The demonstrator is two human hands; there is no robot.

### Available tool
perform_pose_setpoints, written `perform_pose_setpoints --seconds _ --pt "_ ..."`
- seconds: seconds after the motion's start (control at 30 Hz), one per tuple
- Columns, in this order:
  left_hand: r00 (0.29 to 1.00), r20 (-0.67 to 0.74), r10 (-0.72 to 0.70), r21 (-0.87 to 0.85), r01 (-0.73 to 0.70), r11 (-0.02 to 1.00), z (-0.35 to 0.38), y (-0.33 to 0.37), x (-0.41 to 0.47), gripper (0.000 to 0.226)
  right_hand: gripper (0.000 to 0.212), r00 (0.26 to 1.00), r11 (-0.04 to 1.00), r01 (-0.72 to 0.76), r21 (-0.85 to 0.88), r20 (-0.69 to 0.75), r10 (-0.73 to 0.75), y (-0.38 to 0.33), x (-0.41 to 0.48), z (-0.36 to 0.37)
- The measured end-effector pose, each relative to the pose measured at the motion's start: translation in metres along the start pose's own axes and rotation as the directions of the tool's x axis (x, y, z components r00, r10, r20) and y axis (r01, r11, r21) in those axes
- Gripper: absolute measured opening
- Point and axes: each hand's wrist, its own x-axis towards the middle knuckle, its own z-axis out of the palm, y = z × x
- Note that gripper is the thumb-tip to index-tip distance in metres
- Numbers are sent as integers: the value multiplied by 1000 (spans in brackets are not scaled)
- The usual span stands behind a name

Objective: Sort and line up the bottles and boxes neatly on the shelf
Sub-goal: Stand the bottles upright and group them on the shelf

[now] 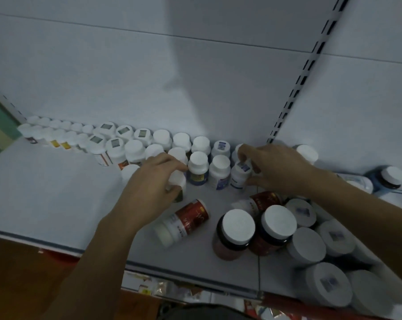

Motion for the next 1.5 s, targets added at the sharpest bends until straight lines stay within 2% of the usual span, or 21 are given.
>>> perform_pose_setpoints --seconds 0.13,0.27,0.33,0.43,0.57,0.67,0.73,0.83,0.9,0.97,1.07,1.13,1.23,1.33,1.4,1.5 --pt "997 39 73 -70 -70 995 -1 -8 1 48 53 999 998 -33 -60 -33 31 -5 -3 -1" --pt "987 88 136 -141 -123 982 -4 -13 6 48 51 991 992 -126 -10 42 126 -7 -1 -13" --pt "976 118 181 -180 -158 971 -5 -14 7 48 45 986 987 -161 14 52 160 -12 -4 -24" --pt "958 132 253 -216 -222 951 -5 -18 7 51 28 981 978 -191 83 -5 192 -36 -10 -40" --pt "957 27 289 -224 -276 935 -12 -20 -5 39 19 993 987 -121 103 8 121 -86 -20 -46" --pt "950 -23 310 -214 -308 927 -29 -23 -21 24 26 989 986 -132 100 87 123 -121 -31 -47" --pt "950 5 313 -197 -306 932 -39 -32 -25 20 31 988 991 -116 71 114 108 -145 -33 -44" --pt "962 20 273 -127 -269 955 -44 -49 -20 26 28 998 998 -51 -40 27 52 -176 -25 -35" --pt "981 43 190 -48 -188 981 -39 -62 -14 34 28 994 982 -98 -160 -72 87 -190 -10 -31" --pt "990 87 113 -27 -112 993 -31 -73 -14 38 32 971 957 -209 -203 -161 177 -197 9 -28" --pt "986 106 130 -62 -124 990 -20 -85 -21 41 45 918 916 -386 -111 -148 369 -201 35 -14" --pt "990 121 73 -187 -49 981 -19 -92 -27 53 42 883 885 -462 -54 -113 455 -203 44 0" --pt "981 194 12 -388 66 919 -22 -100 -34 66 38 873 878 -471 82 -95 478 -208 46 18" --pt "987 161 -27 -466 100 879 -24 -102 -38 66 38 881 861 -445 248 -53 470 -215 39 15" --pt "988 141 -61 -467 121 876 -25 -100 -37 68 35 859 831 -449 328 -96 502 -210 29 -3" --pt "994 92 -68 -520 106 848 -26 -87 -30 70 32 782 807 -440 395 -274 560 -184 1 -46"
